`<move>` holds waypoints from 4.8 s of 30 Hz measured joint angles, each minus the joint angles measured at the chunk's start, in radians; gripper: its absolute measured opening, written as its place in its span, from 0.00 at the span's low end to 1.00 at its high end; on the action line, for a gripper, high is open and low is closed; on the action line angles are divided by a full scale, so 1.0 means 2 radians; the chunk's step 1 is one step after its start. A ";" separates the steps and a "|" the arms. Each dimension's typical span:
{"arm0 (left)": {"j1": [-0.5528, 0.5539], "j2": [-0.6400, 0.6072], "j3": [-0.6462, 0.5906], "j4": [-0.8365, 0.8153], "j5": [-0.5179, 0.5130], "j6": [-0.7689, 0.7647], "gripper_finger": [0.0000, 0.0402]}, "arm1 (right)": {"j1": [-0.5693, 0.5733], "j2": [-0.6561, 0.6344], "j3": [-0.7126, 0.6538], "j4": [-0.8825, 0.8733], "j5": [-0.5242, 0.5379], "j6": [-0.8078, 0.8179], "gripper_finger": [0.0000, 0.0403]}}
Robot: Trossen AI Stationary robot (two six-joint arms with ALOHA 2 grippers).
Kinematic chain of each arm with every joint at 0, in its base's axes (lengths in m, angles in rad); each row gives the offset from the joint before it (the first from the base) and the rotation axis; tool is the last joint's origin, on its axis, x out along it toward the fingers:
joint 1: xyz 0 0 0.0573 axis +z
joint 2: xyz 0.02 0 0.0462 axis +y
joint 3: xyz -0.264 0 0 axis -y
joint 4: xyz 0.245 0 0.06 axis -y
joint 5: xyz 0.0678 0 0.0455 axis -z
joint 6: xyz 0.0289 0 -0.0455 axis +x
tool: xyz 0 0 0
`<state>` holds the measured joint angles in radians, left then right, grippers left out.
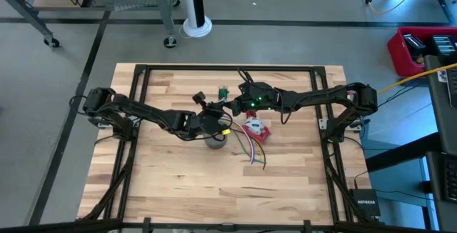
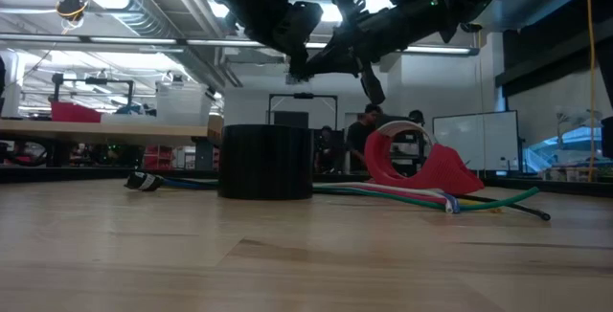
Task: Coil cords
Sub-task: Coil the green wire onto the black spool
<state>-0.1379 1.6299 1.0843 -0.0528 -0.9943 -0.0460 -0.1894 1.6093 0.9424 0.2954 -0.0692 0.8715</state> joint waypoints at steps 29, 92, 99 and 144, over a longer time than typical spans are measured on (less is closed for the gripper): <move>0.000 0.000 0.000 -0.040 0.001 -0.042 0.00 | 0.000 0.000 0.000 0.000 -0.001 -0.007 0.01; 0.012 0.000 0.000 -0.136 0.024 -0.130 0.00 | 0.000 0.000 0.000 -0.004 0.003 -0.008 0.07; 0.013 0.000 0.000 -0.136 0.024 -0.129 0.00 | 0.000 0.000 0.000 -0.004 0.003 -0.008 0.07; 0.035 -0.191 -0.186 -0.127 0.071 -0.190 0.00 | -0.061 -0.009 0.162 -0.239 -0.238 -0.029 0.07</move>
<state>-0.0681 1.2480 0.7133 -0.3067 -0.8527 -0.4269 -0.3120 1.5913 1.2656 -0.1828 -0.5458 0.8140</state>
